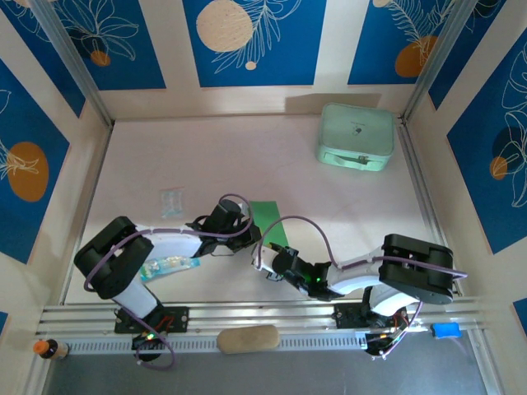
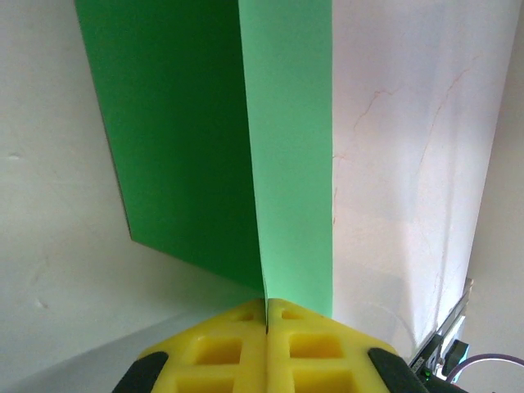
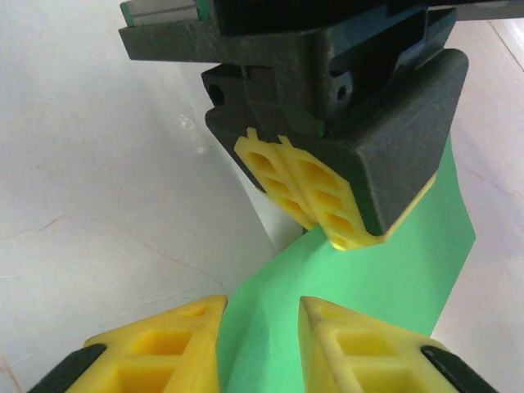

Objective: Fold a paper plane with a square sheet of paper (pick it up from the middle)
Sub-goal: Third fold the triangle at the center of the table.

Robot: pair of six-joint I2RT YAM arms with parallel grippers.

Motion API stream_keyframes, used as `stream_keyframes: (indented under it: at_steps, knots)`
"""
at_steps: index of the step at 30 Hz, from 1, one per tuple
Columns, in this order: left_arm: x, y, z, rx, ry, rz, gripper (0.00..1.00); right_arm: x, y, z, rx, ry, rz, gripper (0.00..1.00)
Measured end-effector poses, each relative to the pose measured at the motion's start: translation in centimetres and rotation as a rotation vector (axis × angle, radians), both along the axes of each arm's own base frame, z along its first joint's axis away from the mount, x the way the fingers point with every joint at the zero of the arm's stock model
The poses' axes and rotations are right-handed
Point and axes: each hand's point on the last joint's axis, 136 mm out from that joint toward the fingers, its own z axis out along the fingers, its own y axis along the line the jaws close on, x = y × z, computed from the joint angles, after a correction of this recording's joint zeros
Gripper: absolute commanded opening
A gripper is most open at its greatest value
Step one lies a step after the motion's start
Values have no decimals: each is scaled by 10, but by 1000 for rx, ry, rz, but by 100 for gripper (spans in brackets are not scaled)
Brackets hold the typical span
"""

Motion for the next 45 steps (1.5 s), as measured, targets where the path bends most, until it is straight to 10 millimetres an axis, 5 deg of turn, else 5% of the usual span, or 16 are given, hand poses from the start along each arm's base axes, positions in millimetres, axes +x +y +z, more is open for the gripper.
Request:
stream_keyframes:
  at_steps: [12, 22, 35, 45]
  knots:
    - [2, 1, 0, 0, 0, 6, 0, 1, -6, -4, -10, 23, -22, 10]
    - [2, 2, 0, 1, 1, 7, 0, 3, -6, 3, 30, 46, -28, 13]
    - [2, 3, -1, 3, 3, 9, 0, 3, -4, 6, 71, 86, -27, 3]
    - [0, 20, 7, 69, -16, 38, 45, 0, -1, 9, 152, 263, -23, 0]
